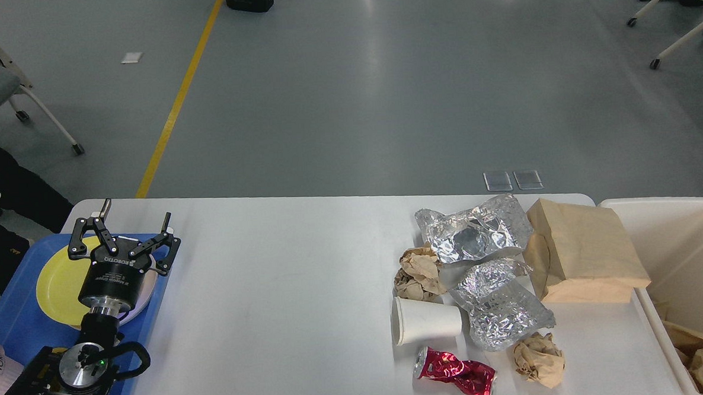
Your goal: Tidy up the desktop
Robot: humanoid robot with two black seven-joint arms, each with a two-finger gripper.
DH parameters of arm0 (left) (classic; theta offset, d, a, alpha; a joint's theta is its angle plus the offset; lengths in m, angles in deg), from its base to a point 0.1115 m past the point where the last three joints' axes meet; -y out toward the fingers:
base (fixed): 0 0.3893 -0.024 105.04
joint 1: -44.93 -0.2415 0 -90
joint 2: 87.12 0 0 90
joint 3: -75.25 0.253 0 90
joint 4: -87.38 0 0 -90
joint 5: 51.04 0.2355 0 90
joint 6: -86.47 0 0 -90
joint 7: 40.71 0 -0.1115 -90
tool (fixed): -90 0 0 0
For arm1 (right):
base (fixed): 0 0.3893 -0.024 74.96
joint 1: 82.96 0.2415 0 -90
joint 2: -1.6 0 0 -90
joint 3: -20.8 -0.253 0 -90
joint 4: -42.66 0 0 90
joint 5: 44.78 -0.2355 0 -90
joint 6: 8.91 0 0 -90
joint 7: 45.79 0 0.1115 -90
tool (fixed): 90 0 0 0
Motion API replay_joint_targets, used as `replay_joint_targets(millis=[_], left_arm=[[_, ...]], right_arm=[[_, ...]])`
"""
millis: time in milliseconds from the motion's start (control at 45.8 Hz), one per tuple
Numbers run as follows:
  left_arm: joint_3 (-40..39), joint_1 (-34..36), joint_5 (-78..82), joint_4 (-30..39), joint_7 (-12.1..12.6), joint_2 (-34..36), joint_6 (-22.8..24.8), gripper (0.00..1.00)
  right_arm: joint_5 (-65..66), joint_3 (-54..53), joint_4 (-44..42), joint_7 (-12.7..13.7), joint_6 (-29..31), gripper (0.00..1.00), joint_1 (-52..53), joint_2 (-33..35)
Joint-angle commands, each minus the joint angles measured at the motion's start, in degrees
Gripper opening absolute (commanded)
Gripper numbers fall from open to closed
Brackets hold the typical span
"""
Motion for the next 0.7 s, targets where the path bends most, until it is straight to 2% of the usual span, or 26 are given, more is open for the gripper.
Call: replay_joint_targets(millis=[0,131,240,349,502,677], left_arm=[[0.00,0.01,0.00,0.00,-0.01,0.00,-0.01,0.97],[0.00,0.01,0.00,0.00,-0.01,0.00,-0.01,0.97],[0.00,0.01,0.00,0.00,0.08,0.00,0.08,0.97],[0.00,0.01,0.00,0.00,0.08,0.00,-0.01,0.97],[0.00,0.01,0.00,0.00,0.08,0.00,-0.01,0.97],[0.00,0.01,0.00,0.00,0.08,0.00,-0.01,0.97]], right_arm=[[8.39,1.05,8.99,2.05,6.94,1.00,12.59,4.37],[17.54,2.45,19.63,3.28,13.54,1.00,26.83,8.06],[20.37,7.72,24.30,3.98,20.30,1.00,38.18,7.71],[20.19,13.79,28.25,5.30,34.53,1.00,49.78,3.41],[20.02,15.46,37.38,5.57,52.03,1.00,62.96,-0.63],[19.23,17.66,52.85,5.65,53.26,1.00,80.63,-4.59]])
